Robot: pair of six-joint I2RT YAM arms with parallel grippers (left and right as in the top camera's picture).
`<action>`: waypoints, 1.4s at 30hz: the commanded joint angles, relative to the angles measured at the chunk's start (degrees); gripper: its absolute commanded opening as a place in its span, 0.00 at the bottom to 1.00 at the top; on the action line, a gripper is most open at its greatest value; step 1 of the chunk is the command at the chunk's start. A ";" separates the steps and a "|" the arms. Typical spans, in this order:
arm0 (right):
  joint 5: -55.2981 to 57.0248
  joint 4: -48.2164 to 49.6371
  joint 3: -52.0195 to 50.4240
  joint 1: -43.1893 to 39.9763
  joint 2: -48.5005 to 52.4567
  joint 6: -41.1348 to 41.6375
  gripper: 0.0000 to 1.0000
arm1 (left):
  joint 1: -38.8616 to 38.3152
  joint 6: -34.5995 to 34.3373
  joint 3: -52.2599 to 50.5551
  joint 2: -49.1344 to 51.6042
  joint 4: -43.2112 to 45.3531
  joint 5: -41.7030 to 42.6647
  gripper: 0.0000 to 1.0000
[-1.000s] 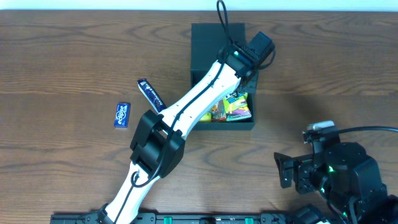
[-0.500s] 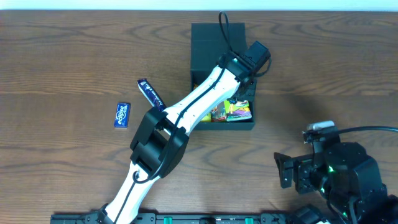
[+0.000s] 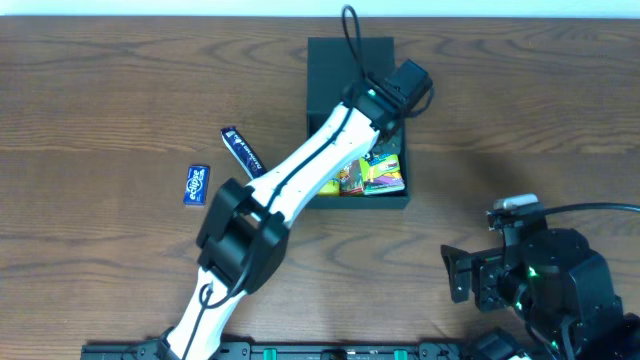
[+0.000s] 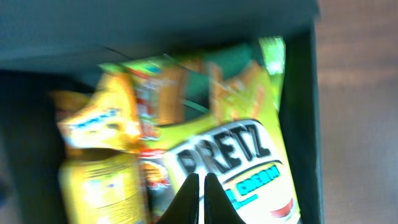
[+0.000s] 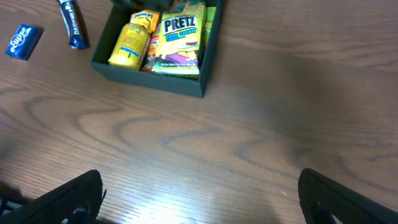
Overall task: Pack container
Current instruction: 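Lower the Pretz box into the black box and release it, then move left gripper back and grasp the blue chocolate bar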
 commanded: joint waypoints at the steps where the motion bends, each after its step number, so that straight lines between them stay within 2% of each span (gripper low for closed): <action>1: 0.42 -0.09 0.42 -0.52 -0.11 -0.48 0.99 | 0.92 -4.11 0.07 -2.29 -1.20 -6.47 0.06; 5: 0.42 -0.09 0.42 -0.52 -0.11 -0.48 0.99 | 2.73 -7.78 -2.47 -1.68 -1.99 -5.25 0.06; 10: 0.42 -0.09 0.42 -0.52 -0.11 -0.46 0.99 | 7.28 -8.33 -8.50 -1.68 2.82 5.51 0.06; 15: 0.42 -0.09 0.42 -0.52 -0.11 -0.46 0.99 | 8.96 -5.42 -13.53 -1.66 9.68 14.56 0.06; 25: 0.42 -0.09 0.42 -0.52 -0.11 -0.48 0.99 | 8.28 -2.95 -15.74 -1.64 16.61 22.49 0.06; 35: 0.42 -0.09 0.42 -0.52 -0.11 -0.48 0.99 | 10.27 -3.06 -15.47 -3.39 13.51 19.17 0.06; 40: 0.42 -0.09 0.42 -0.55 -0.11 -0.46 0.99 | 11.65 -6.05 -15.47 -9.14 9.88 9.14 0.06; 42: 0.42 -0.09 0.42 -0.52 -0.11 -0.46 0.99 | 12.09 -9.44 -15.47 -12.61 7.30 2.60 0.06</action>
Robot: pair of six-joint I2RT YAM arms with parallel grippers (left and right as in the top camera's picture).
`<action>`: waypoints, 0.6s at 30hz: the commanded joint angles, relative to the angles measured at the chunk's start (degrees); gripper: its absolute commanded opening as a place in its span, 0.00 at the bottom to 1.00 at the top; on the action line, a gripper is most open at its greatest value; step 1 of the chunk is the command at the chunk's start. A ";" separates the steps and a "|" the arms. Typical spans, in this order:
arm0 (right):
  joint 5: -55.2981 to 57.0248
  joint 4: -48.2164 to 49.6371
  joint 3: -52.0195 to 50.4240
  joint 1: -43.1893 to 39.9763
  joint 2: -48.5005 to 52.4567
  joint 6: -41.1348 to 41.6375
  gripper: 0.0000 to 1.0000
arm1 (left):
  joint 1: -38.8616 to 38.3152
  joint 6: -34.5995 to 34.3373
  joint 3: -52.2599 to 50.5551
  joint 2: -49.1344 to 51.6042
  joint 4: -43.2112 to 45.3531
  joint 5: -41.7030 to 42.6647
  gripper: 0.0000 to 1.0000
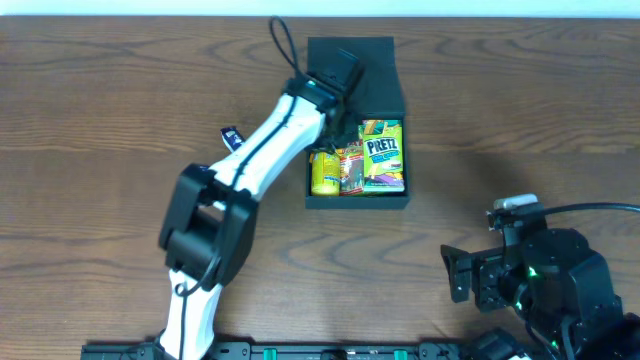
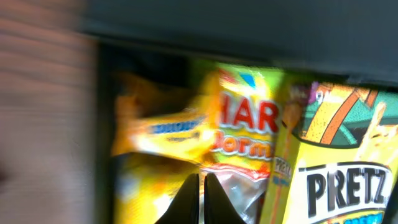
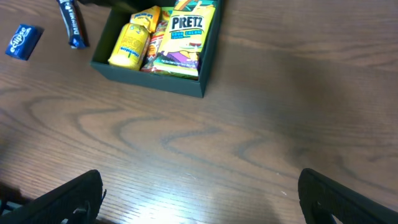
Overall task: Pack container
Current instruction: 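Move left gripper back and grasp the blue chocolate bar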
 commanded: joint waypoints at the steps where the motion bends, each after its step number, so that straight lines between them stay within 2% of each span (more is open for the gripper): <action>1: 0.42 -0.11 0.42 -0.52 -0.11 -0.48 0.99 | 0.79 -5.84 0.37 -8.02 -2.78 -13.11 0.06; 5: 0.42 -0.11 0.42 -0.52 -0.11 -0.48 0.99 | 1.97 -15.32 0.37 -12.74 -9.51 -25.18 0.06; 7: 0.42 -0.11 0.42 -0.52 -0.11 -0.46 0.99 | 3.17 -18.88 0.37 -13.05 -12.59 -28.17 0.06; 11: 0.42 -0.11 0.42 -0.52 -0.11 -0.48 0.99 | 6.75 -24.48 -1.25 -12.74 -15.37 -27.61 0.06; 16: 0.42 -0.11 0.42 -0.55 -0.11 -0.46 0.99 | 11.21 -24.15 -6.19 -12.74 -12.02 -23.58 0.06; 18: 0.42 -0.11 0.42 -0.52 -0.11 -0.48 0.99 | 12.96 -21.42 -9.18 -12.72 -8.35 -20.17 0.08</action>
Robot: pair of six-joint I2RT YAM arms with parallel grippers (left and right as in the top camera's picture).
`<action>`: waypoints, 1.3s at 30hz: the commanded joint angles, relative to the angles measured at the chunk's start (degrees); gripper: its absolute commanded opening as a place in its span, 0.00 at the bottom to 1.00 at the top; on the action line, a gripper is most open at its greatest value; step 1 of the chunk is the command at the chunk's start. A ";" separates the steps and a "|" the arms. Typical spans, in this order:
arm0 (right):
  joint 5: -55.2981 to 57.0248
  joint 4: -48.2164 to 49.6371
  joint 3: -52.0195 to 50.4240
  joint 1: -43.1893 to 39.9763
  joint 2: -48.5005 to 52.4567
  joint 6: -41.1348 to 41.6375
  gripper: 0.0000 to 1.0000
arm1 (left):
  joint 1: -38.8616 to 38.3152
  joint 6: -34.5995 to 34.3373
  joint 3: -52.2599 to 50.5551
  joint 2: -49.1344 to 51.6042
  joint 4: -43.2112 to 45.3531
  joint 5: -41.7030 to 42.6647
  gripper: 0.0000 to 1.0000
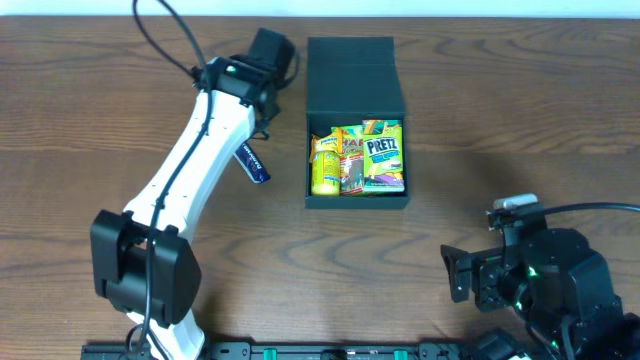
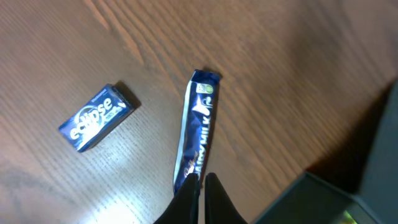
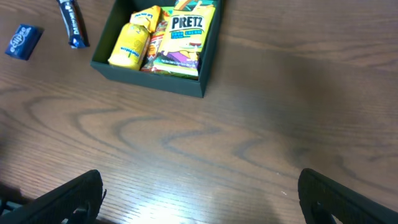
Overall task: Pack container
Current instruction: 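Move left gripper back and grasp the blue chocolate bar, then place the blue chocolate bar into the box and release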
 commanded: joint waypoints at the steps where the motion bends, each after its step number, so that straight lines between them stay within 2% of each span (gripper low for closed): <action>1: 0.42 -0.09 0.42 -0.52 -0.11 -0.46 0.99 | 2.14 2.84 -4.04 0.90 3.76 4.57 0.12; 2: 0.42 -0.09 0.42 -0.52 -0.11 -0.44 0.99 | 2.86 4.44 -5.95 0.92 6.03 5.62 0.18; 3: 0.42 -0.09 0.42 -0.52 -0.11 -0.44 0.99 | 3.43 4.52 -7.54 0.92 7.52 6.10 0.37; 4: 0.42 -0.09 0.42 -0.52 -0.11 -0.44 0.99 | 3.85 4.52 -8.83 0.92 8.68 6.29 0.48; 5: 0.42 -0.09 0.42 -0.52 -0.11 -0.46 0.99 | 4.33 4.59 -10.10 0.92 9.66 6.29 0.52; 11: 0.42 -0.09 0.42 -0.52 -0.11 -0.44 0.99 | 5.18 4.70 -16.55 0.96 16.52 6.47 0.60; 17: 0.42 -0.09 0.42 -0.52 -0.11 -0.44 0.99 | 5.16 7.32 -20.35 2.40 23.52 6.54 0.62; 25: 0.42 -0.09 0.42 -0.52 -0.11 -0.46 0.99 | 5.25 11.10 -20.68 6.58 27.08 8.24 0.61; 27: 0.42 -0.09 0.42 -0.52 -0.11 -0.44 0.99 | 5.29 12.02 -20.68 8.04 27.56 9.53 0.55; 34: 0.42 -0.09 0.42 -0.52 -0.11 -0.44 0.99 | 5.42 12.70 -20.68 9.73 27.76 9.79 0.50; 39: 0.42 -0.09 0.42 -0.52 -0.11 -0.46 0.99 | 5.49 13.75 -20.68 9.81 27.74 10.62 0.30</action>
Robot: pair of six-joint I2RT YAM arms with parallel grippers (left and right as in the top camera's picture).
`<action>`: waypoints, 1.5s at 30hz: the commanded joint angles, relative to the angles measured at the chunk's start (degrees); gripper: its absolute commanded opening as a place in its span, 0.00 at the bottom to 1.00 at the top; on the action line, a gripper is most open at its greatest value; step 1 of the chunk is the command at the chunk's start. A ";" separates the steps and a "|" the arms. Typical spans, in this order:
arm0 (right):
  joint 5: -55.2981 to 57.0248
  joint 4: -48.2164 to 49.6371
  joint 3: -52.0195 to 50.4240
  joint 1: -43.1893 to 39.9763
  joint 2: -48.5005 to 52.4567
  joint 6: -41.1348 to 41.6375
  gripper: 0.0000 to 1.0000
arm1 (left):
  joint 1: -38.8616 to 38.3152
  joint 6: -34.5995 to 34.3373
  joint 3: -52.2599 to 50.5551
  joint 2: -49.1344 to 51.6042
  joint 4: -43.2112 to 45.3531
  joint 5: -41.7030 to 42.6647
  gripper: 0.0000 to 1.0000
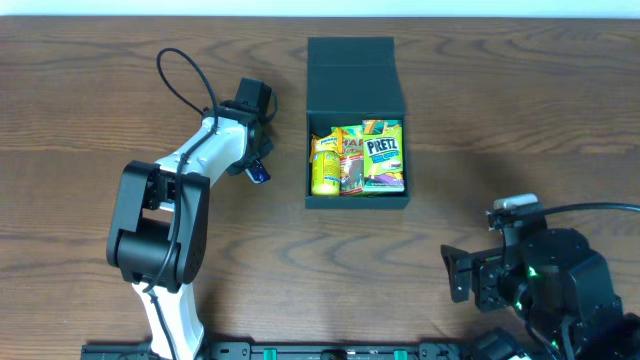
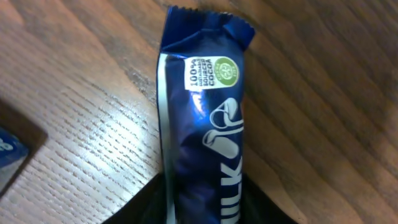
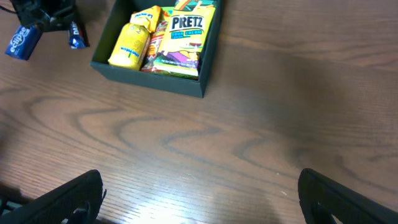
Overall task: Pack container
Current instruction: 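Place the blue chocolate bar into the box and release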
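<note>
A blue chocolate bar (image 2: 205, 112) lies flat on the wood table, left of the dark green container (image 1: 356, 203). My left gripper (image 2: 203, 186) is down on the bar, one dark finger against each long side, shut on it. In the overhead view only the bar's near tip (image 1: 261, 174) pokes out from under the left gripper (image 1: 252, 150). The open container holds a yellow packet (image 1: 323, 170), a Haribo bag (image 1: 347, 165) and a Pretz box (image 1: 383, 160). My right gripper (image 3: 202, 208) stands open over bare table at the near right.
A blue Eclipse gum pack (image 3: 22, 40) lies left of the bar, and its corner shows at the left wrist view's edge (image 2: 7, 155). The container's lid (image 1: 352, 70) stands open at the back. The left arm's cable (image 1: 185, 70) loops over the far-left table.
My left gripper was shut, well above the bar and the gum pack. It is now low at the table with its fingers closed against the bar's sides. The right arm has not moved.
My left gripper was shut inside the container over the Pretz box, then over the Haribo bag at the container's left side. It was then outside, high above the blue bar and gum pack. Now it is on the bar.
</note>
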 commanded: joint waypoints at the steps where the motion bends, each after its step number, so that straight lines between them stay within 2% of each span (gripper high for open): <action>1: 0.42 -0.09 0.42 -0.52 -0.11 -0.44 0.99 | 0.46 1.29 -0.17 0.92 -0.02 0.59 0.28; 5: 0.42 -0.09 0.42 -0.55 -0.11 -0.44 0.99 | 0.46 1.92 -0.04 0.90 -0.07 1.05 0.23; 10: 0.42 -0.09 0.42 -0.52 -0.11 -0.44 0.99 | 0.46 5.49 3.52 0.81 -3.21 1.84 0.09; 12: 0.42 -0.09 0.42 -0.52 -0.11 -0.44 0.99 | 0.46 6.97 6.58 0.81 -5.55 1.77 0.06; 18: 0.42 -0.09 0.42 -0.55 -0.11 -0.44 0.99 | -0.48 10.47 17.99 0.81 -12.81 0.31 0.06; 24: 0.42 -0.09 0.42 -0.55 -0.11 -0.44 0.99 | -5.84 15.08 27.39 0.79 -16.90 0.96 0.06; 35: 0.42 -0.09 0.42 -0.52 -0.11 -0.44 0.99 | -18.78 15.13 28.57 0.81 -17.11 5.70 0.06; 45: 0.42 -0.09 0.42 -0.52 -0.11 -0.46 0.99 | -22.95 9.18 27.61 1.25 -16.74 8.07 0.06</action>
